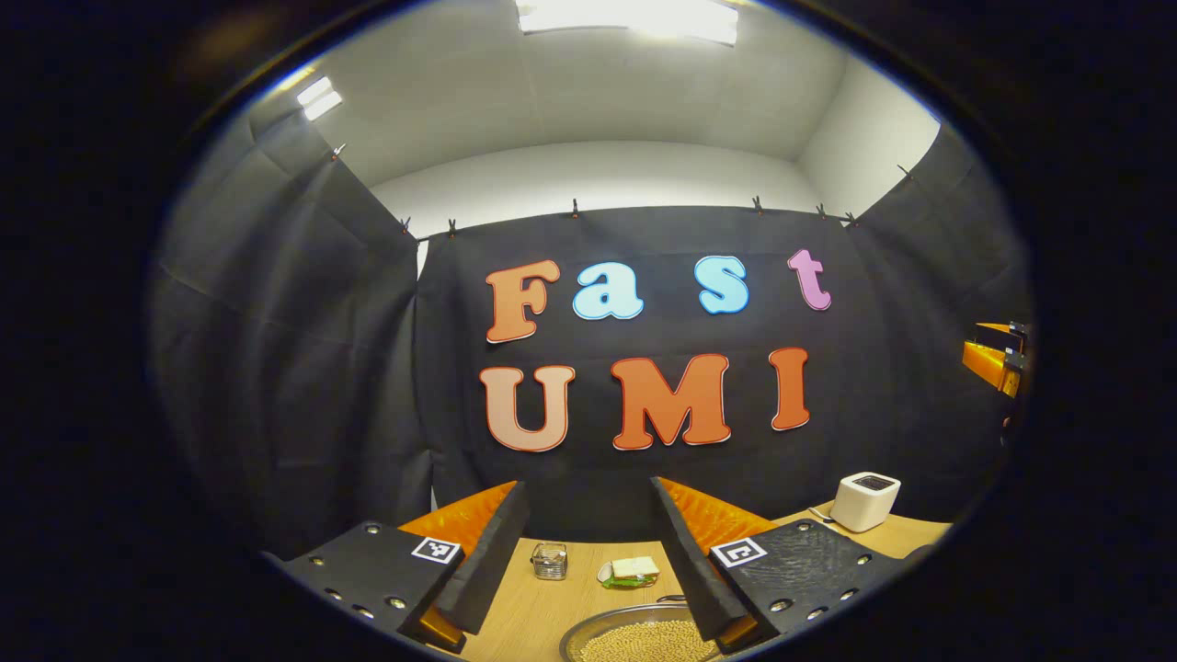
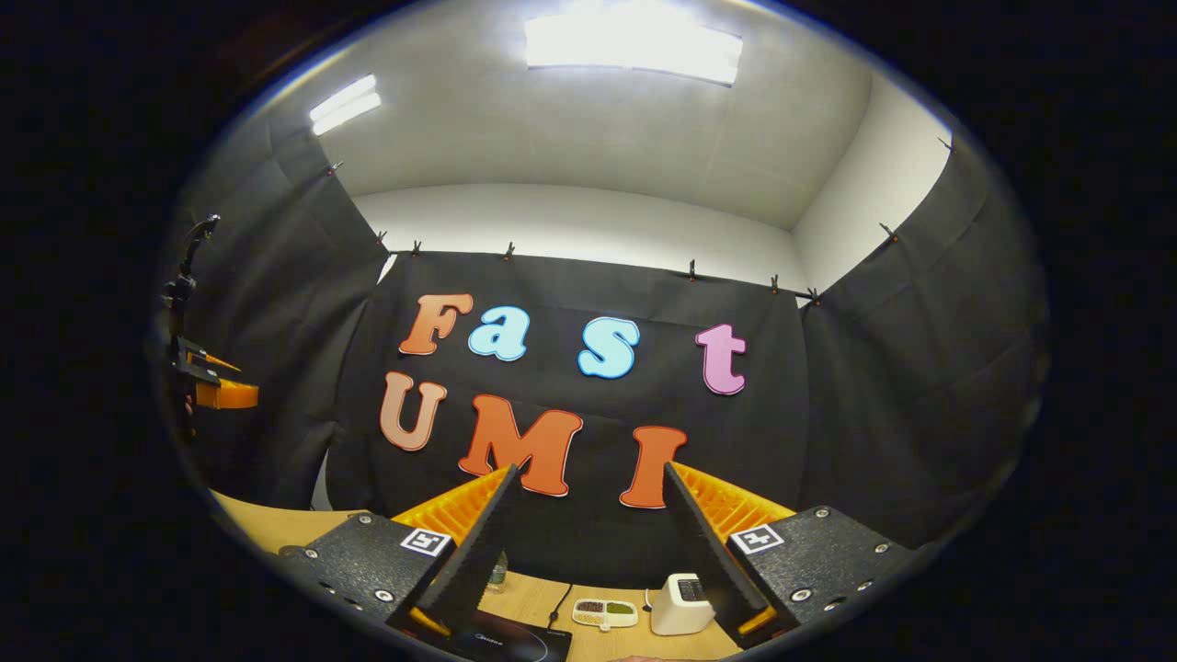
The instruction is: First push the handle of the pot to place it horizontally, then grasp the pot with both hands and set it on the induction cooktop.
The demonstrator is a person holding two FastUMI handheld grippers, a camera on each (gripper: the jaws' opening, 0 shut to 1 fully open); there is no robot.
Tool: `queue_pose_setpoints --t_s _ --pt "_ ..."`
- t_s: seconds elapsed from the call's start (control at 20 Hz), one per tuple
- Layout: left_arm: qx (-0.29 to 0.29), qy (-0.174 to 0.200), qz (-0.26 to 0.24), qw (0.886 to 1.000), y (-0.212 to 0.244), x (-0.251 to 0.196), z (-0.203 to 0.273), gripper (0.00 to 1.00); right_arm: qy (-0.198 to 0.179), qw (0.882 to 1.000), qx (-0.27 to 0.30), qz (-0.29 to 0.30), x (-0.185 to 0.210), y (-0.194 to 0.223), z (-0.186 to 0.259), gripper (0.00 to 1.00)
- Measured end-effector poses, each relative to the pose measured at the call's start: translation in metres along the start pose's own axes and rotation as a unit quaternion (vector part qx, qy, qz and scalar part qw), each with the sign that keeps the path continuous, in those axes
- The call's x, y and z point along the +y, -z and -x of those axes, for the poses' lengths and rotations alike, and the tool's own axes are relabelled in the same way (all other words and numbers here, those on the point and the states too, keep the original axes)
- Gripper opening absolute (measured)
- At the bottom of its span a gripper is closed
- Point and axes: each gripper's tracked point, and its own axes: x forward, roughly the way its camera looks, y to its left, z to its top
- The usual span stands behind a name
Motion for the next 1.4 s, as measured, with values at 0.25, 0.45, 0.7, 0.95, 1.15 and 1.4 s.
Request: queue_pose_setpoints --t_s 0.25,0.45,0.7,0.95,1.15,1.4 --pt "0.014 0.025 -0.022 0.999 0.017 -0.019 0.001 0.82 0.019 1.000 -0.012 0.011 -0.006 0.009 0.007 0.95" --pt "0.069 0.070 -0.034 0.995 0.057 -0.045 0.005 0.69 0.012 0.999 -0.020 0.024 0.002 0.017 0.017 0.95" --pt "0.142 0.111 -0.037 0.983 0.120 -0.070 0.006 0.18 0.018 0.997 -0.045 0.052 0.001 0.027 0.028 0.95" --pt "0.242 0.099 -0.023 0.965 0.190 -0.066 0.016 0.04 0.020 0.996 -0.049 0.065 0.008 0.041 0.037 0.95" --pt "0.342 0.106 0.015 0.934 0.248 -0.078 0.040 0.04 0.022 0.998 -0.037 0.054 0.009 0.059 0.040 0.95" --pt "0.442 0.107 0.049 0.889 0.305 -0.083 0.083 0.03 0.026 0.999 0.005 0.035 0.005 0.094 0.037 0.95"
